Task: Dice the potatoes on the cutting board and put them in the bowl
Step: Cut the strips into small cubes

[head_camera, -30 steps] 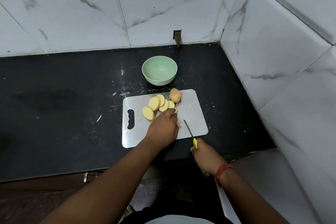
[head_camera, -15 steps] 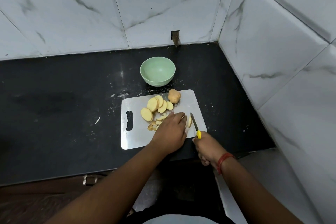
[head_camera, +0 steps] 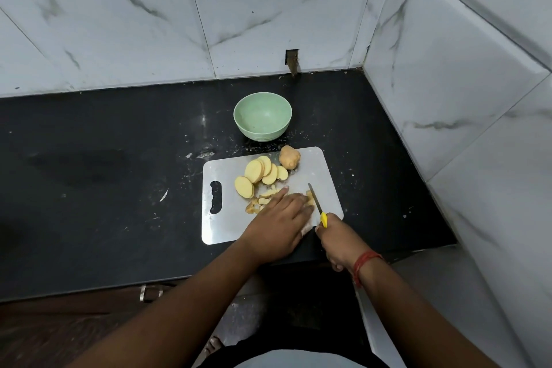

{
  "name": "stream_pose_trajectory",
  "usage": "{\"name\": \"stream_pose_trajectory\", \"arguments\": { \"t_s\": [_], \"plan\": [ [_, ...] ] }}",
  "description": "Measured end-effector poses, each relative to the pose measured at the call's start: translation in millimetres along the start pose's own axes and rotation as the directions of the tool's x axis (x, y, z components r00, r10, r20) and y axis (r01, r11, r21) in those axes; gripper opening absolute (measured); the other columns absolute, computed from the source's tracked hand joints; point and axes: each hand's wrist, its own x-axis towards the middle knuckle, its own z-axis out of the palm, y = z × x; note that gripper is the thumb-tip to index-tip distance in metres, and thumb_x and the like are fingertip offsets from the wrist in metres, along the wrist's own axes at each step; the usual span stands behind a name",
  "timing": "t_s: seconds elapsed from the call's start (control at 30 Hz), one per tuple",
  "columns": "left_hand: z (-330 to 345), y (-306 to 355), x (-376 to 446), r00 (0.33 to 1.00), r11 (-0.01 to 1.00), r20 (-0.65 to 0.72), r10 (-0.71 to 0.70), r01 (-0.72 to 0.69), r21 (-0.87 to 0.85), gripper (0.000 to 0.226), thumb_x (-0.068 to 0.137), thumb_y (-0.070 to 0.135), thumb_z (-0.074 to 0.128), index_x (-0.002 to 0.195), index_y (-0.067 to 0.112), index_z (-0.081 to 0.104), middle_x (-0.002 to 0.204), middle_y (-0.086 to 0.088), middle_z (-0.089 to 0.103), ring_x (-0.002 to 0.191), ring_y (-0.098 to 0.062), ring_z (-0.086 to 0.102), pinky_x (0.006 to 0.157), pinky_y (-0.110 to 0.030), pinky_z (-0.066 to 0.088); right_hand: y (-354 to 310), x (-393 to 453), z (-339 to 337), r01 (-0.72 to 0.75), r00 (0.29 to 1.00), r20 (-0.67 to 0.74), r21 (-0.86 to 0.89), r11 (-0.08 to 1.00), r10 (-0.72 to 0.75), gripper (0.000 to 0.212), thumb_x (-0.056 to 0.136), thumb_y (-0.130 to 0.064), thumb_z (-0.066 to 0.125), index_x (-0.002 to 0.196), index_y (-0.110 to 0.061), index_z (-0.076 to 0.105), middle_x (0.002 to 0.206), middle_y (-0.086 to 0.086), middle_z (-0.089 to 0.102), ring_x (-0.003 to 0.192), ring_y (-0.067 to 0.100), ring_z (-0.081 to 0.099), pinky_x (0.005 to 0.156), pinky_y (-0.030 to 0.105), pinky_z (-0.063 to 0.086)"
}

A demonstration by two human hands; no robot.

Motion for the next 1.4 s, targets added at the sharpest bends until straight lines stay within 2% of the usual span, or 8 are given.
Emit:
{"name": "stream_pose_trajectory", "arguments": {
  "t_s": [0.07,0.23,0.4,0.57,0.7,0.83,1.13,1.4],
  "plan": [
    [1.4,1.7,2.7,0.999,0.999,0.020,0.038,-0.038,0.017,0.043,0.103,0.034,0.050,0.137,0.010,0.059,0.141,-0.011,0.056,0.135,-0.029,0.048,0.121,-0.051,0.026,-1.1,-1.2,0.0,0.002,1.000,0.002,-0.002,1.000,-0.002,0.011,0.097,-0.028,0.037,0.096,-0.018,0.041,0.072,0.011,0.044,0.045,0.018,0.039,0.043,0.024,0.033],
    [4.6,-1.5,-0.3,0.999,0.999,0.047,0.008,-0.009,0.033,0.052,0.103,0.037,0.035,0.138,0.007,0.059,0.143,-0.012,0.056,0.136,-0.029,0.049,0.122,-0.050,0.027,-3.4,-5.5,-3.6,-0.009,0.999,-0.032,0.034,0.999,0.010,0.009,0.099,-0.025,0.036,0.095,-0.019,0.041,0.073,0.010,0.043,0.048,0.017,0.037,0.043,0.023,0.030],
    [8.2,1.6,-2.9,0.998,0.999,0.061,-0.029,0.030,-0.020,0.054,0.106,0.040,0.037,0.140,0.003,0.056,0.150,-0.014,0.050,0.139,-0.028,0.045,0.126,-0.043,0.019,-6.2,-11.2,-2.3,-0.022,0.999,-0.031,-0.103,0.994,0.019,0.012,0.100,-0.027,0.036,0.103,-0.016,0.042,0.078,0.012,0.049,0.050,0.020,0.044,0.042,0.023,0.036],
    [9.0,4.1,-0.1,0.991,0.993,0.119,-0.068,0.079,-0.091,0.059,0.106,0.047,0.033,0.148,0.008,0.049,0.155,-0.011,0.043,0.143,-0.027,0.038,0.126,-0.046,0.018,-14.0,-9.8,-6.2,0.007,0.999,-0.048,-0.185,0.983,-0.016,0.014,0.100,-0.026,0.034,0.104,-0.015,0.041,0.084,0.012,0.052,0.055,0.022,0.050,0.044,0.024,0.038],
    [12.0,1.3,-3.3,0.986,0.993,0.146,-0.082,0.094,-0.076,0.061,0.107,0.048,0.032,0.153,0.009,0.041,0.160,-0.009,0.037,0.148,-0.026,0.032,0.126,-0.046,0.016,-11.4,-10.2,-3.8,0.057,0.992,-0.090,-0.317,0.947,-0.090,0.013,0.100,-0.024,0.036,0.104,-0.013,0.042,0.086,0.009,0.054,0.067,0.023,0.056,0.053,0.028,0.041],
    [13.8,0.7,-5.0,0.984,0.993,0.155,-0.087,0.098,-0.062,0.062,0.108,0.050,0.030,0.153,0.009,0.042,0.161,-0.008,0.037,0.149,-0.026,0.030,0.126,-0.046,0.016,-7.4,-10.3,0.0,0.051,0.994,-0.075,-0.359,0.932,-0.084,0.012,0.100,-0.024,0.037,0.105,-0.013,0.041,0.088,0.008,0.053,0.076,0.022,0.056,0.063,0.030,0.042],
    [16.3,1.9,-2.5,0.983,0.993,0.159,-0.093,0.103,-0.056,0.060,0.107,0.050,0.034,0.151,0.010,0.046,0.157,-0.008,0.042,0.146,-0.027,0.035,0.125,-0.049,0.019,-11.3,-10.7,0.9,0.062,0.992,-0.069,-0.483,0.873,-0.108,0.004,0.099,-0.016,0.036,0.102,-0.014,0.035,0.080,0.002,0.045,0.069,0.014,0.046,0.068,0.031,0.038],
    [16.2,0.5,-2.1,0.988,0.993,0.135,-0.081,0.092,-0.075,0.058,0.106,0.046,0.036,0.148,0.009,0.049,0.154,-0.008,0.046,0.143,-0.027,0.039,0.124,-0.049,0.020,-26.2,-11.9,-7.8,0.042,0.999,0.004,-0.528,0.848,-0.046,0.014,0.097,-0.009,0.035,0.110,-0.011,0.038,0.077,0.004,0.044,0.064,0.015,0.044,0.047,0.027,0.029]
  ]
}}
